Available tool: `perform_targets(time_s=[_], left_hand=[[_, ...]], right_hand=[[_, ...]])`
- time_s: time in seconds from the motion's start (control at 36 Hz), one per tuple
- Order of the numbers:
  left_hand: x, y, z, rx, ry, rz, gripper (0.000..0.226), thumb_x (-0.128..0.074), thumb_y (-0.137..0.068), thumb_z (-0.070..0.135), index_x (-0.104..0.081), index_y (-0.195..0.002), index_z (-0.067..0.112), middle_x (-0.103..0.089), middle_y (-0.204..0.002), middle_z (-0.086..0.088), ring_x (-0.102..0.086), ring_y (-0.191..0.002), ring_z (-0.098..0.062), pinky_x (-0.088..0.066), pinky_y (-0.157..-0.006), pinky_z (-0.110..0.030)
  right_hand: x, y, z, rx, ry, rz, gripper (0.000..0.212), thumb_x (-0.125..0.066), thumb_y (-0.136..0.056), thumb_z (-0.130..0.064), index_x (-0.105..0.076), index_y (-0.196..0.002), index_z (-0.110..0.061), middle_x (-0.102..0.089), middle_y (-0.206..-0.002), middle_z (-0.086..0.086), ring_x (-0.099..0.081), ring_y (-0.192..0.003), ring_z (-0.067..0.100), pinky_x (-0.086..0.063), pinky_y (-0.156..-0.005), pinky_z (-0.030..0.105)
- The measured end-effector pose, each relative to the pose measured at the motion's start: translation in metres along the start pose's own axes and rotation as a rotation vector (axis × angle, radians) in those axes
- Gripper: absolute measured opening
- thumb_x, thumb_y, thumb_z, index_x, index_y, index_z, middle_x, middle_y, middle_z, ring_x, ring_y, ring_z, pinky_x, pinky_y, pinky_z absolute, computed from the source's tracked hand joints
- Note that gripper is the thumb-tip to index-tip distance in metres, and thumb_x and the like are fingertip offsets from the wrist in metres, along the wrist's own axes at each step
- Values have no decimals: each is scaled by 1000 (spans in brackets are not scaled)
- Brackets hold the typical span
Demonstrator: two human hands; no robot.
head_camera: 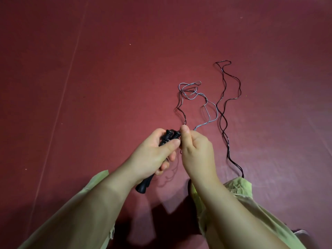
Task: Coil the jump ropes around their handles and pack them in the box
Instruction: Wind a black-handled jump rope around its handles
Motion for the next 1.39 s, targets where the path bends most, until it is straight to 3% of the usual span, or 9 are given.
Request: perform_targets(time_s=[0.25,0.36,0.56,0.67,0.83,1.0,1.08,1.19,1.39], left_hand=[[48,-3,-15,100,-149,146,10,-51,-96,16,-43,-90,13,-52,-67,-1,-36,-43,-9,-26,-37,-19],[43,-2,-23,151,-207,48,10,-51,-96,17,-43,-91,13,-49,-65,1,-35,-43,-9,-26,-38,-19],[6,8,-42,274,-382,-269,5,-49,-97,20,-45,-96,16,-49,-62,5,-37,-42,-6,-27,-39,-18],[-11,21,-46,336,-413,-414,8,-47,-98,19,-43,-92,16,-47,-64,4,-38,-43,-6,-28,-38,-18],[-41,33,-35,294,-254,-571,16,-53,-91,21,-41,-83,15,-50,-59,7,-37,-43,-7,-28,-41,-21],[-70,39,-26,263,-131,-751,27,-47,-89,27,-41,-66,14,-48,-43,6,-33,-38,-1,-25,-40,-19],[-78,42,-21,225,20,-831,37,-65,-82,41,-45,-69,13,-49,-50,10,-35,-40,-1,-27,-39,-17],[-67,28,-20,196,173,-674,53,-76,-73,46,-43,-92,8,-51,-59,7,-38,-39,-2,-29,-38,-14],[-41,9,-29,187,90,-316,33,-51,-81,31,-47,-102,6,-51,-57,5,-36,-39,-5,-27,-37,-14]], right_hand=[[-9,6,9,-125,71,-753,18,-49,-98,-21,-59,-90,-8,-53,-68,-6,-44,-51,7,-38,-52,20],[8,3,-11,118,382,-704,13,-58,-93,-20,-59,-84,-30,-51,-66,-9,-45,-55,0,-34,-52,15],[18,13,-30,242,397,-716,15,-59,-92,-22,-71,-91,-30,-66,-83,-9,-57,-75,3,-43,-66,18],[18,17,-32,206,194,-784,21,-65,-89,-13,-70,-78,-30,-64,-67,-16,-56,-64,-4,-40,-61,11],[10,6,-22,79,-278,-769,17,-69,-80,-11,-71,-70,-25,-62,-62,-7,-55,-64,9,-47,-67,29],[-5,8,-16,11,-553,-829,6,-64,-74,-11,-63,-71,-16,-58,-58,-8,-48,-55,4,-39,-57,15],[-8,7,-10,-58,-629,-848,13,-65,-72,-10,-62,-63,-19,-53,-53,-7,-44,-49,5,-37,-51,16],[-8,-3,7,-192,-707,-733,20,-66,-71,-15,-59,-54,-22,-52,-52,-4,-41,-47,9,-31,-46,22],[-22,-4,30,-317,-689,-618,31,-69,-82,-28,-46,-65,-17,-45,-52,0,-35,-41,9,-21,-41,20]])
Point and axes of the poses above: each hand's wrist, its own y-axis away from the middle knuckle, its own x-axis out of the back of the hand, z = x × y, the point moved 9 cm from there along -y, towards the middle knuckle
